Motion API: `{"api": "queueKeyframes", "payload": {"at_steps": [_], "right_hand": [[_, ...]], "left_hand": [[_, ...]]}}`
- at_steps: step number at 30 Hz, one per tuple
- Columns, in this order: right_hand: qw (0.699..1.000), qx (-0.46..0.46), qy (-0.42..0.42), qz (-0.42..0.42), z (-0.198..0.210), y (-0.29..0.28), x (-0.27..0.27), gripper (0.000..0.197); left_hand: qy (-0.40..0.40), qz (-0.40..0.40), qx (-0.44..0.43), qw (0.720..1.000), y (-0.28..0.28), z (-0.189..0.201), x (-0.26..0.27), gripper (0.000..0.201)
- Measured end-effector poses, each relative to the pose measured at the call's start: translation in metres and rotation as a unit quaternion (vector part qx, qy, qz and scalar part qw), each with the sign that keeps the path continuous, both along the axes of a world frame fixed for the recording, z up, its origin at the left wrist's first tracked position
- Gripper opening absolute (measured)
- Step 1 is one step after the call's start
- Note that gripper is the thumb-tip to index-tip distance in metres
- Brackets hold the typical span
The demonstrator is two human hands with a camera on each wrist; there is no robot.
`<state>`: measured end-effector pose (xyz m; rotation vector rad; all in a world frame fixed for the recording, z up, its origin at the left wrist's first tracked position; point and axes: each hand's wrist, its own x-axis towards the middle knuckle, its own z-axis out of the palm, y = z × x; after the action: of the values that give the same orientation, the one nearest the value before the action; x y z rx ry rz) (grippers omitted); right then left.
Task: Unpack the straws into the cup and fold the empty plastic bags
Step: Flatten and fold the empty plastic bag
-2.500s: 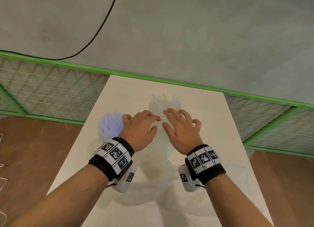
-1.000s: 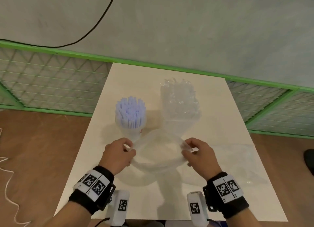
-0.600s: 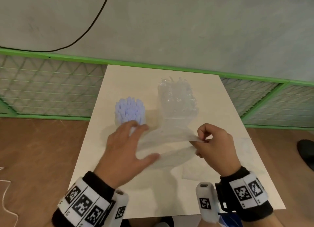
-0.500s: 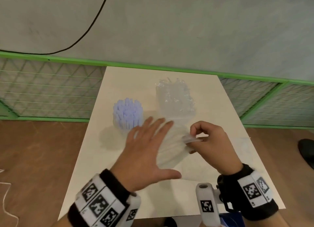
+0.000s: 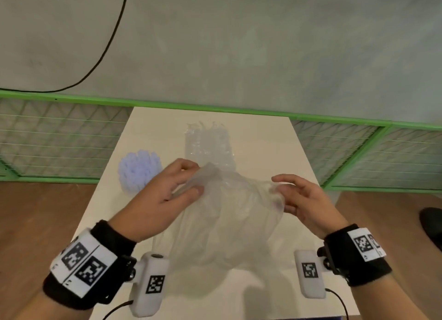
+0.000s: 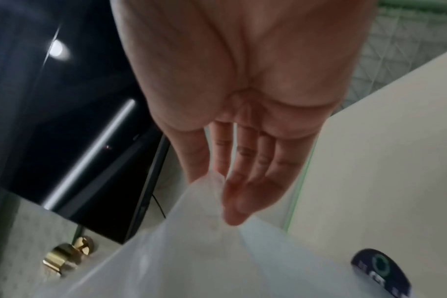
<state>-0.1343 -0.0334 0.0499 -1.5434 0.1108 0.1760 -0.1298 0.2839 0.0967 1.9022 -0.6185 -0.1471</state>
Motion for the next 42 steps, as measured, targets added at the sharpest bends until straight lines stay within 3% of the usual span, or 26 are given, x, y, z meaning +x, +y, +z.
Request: {"api": "queueKeyframes", "payload": {"at_steps": [1, 4, 6, 8, 12, 14, 16, 18, 19, 20, 23, 25, 29, 31, 32, 34, 35, 36, 38, 40, 42], "right_hand": [[1.000, 0.006, -0.016, 0.003, 0.001, -0.007, 0.004, 0.044], [0.997, -0.031, -0.061, -0.034, 0.014, -0.033, 0.015, 0.016], [0.992, -0.027, -0.077, -0.094, 0.023, -0.060, 0.023, 0.034], [0.984, 0.015, -0.106, -0.139, 0.032, -0.079, 0.030, 0.045], [0.965, 0.143, -0.125, -0.179, 0.032, -0.090, 0.039, 0.023], [0.973, 0.189, -0.070, -0.116, 0.017, -0.085, 0.037, 0.038], [0.975, 0.222, 0.022, 0.000, 0.002, -0.077, 0.029, 0.064], [0.967, 0.233, 0.077, 0.073, -0.010, -0.071, 0.022, 0.084], [0.970, 0.217, 0.073, 0.080, -0.012, -0.069, 0.021, 0.085], [0.977, 0.197, 0.053, 0.068, -0.010, -0.066, 0.021, 0.079], [0.987, 0.157, -0.019, -0.010, 0.000, -0.065, 0.022, 0.069], [0.989, 0.132, -0.067, -0.018, 0.004, -0.069, 0.023, 0.063], [0.987, 0.014, -0.161, 0.014, 0.014, -0.077, 0.024, 0.037], [0.975, -0.104, -0.196, -0.003, 0.017, -0.083, 0.024, 0.055], [0.971, -0.135, -0.197, -0.004, 0.019, -0.084, 0.024, 0.054], [0.974, -0.148, -0.170, 0.004, 0.026, -0.078, 0.023, 0.025], [0.971, -0.178, -0.160, -0.004, 0.029, -0.074, 0.022, 0.020], [0.959, -0.231, -0.161, -0.019, 0.032, -0.069, 0.022, 0.038], [0.926, -0.338, -0.159, -0.051, 0.036, -0.053, 0.021, 0.067], [0.892, -0.406, -0.187, -0.071, 0.037, -0.034, 0.021, 0.079], [0.853, -0.471, -0.203, -0.092, 0.033, -0.022, 0.024, 0.084]], "left_hand": [[0.003, 0.019, -0.005, 1.000, -0.003, 0.002, 0.001, 0.027], [0.023, 0.093, -0.068, 0.993, -0.003, 0.003, 0.009, 0.042], [0.024, 0.138, -0.106, 0.985, 0.002, 0.004, 0.013, 0.052], [0.028, 0.150, -0.137, 0.979, 0.001, 0.007, 0.013, 0.050], [0.058, 0.147, -0.164, 0.974, -0.017, 0.011, 0.010, 0.040], [0.073, 0.151, -0.180, 0.969, -0.026, 0.011, 0.009, 0.041], [0.090, 0.170, -0.194, 0.962, -0.032, 0.009, 0.010, 0.041], [0.098, 0.185, -0.209, 0.955, -0.036, 0.007, 0.012, 0.024], [0.107, 0.186, -0.215, 0.953, -0.035, 0.005, 0.012, 0.014], [0.124, 0.189, -0.212, 0.951, -0.035, 0.005, 0.011, 0.018], [0.168, 0.192, -0.164, 0.953, -0.040, 0.001, 0.004, 0.078], [0.163, 0.213, -0.169, 0.949, -0.047, -0.007, -0.002, 0.089], [0.139, 0.288, -0.271, 0.908, -0.053, -0.016, 0.002, 0.048], [0.134, 0.280, -0.268, 0.912, -0.052, -0.016, 0.003, 0.033], [0.125, 0.281, -0.250, 0.918, -0.051, -0.017, 0.005, 0.034], [0.115, 0.271, -0.225, 0.929, -0.050, -0.017, 0.006, 0.032], [0.118, 0.255, -0.220, 0.934, -0.051, -0.013, 0.005, 0.027], [0.114, 0.236, -0.207, 0.943, -0.052, -0.010, 0.004, 0.030], [0.074, 0.209, -0.114, 0.969, -0.055, -0.007, 0.003, 0.069], [0.026, 0.187, -0.008, 0.982, -0.053, -0.004, 0.002, 0.103], [0.008, 0.179, 0.043, 0.983, -0.047, 0.001, 0.001, 0.116]]}}
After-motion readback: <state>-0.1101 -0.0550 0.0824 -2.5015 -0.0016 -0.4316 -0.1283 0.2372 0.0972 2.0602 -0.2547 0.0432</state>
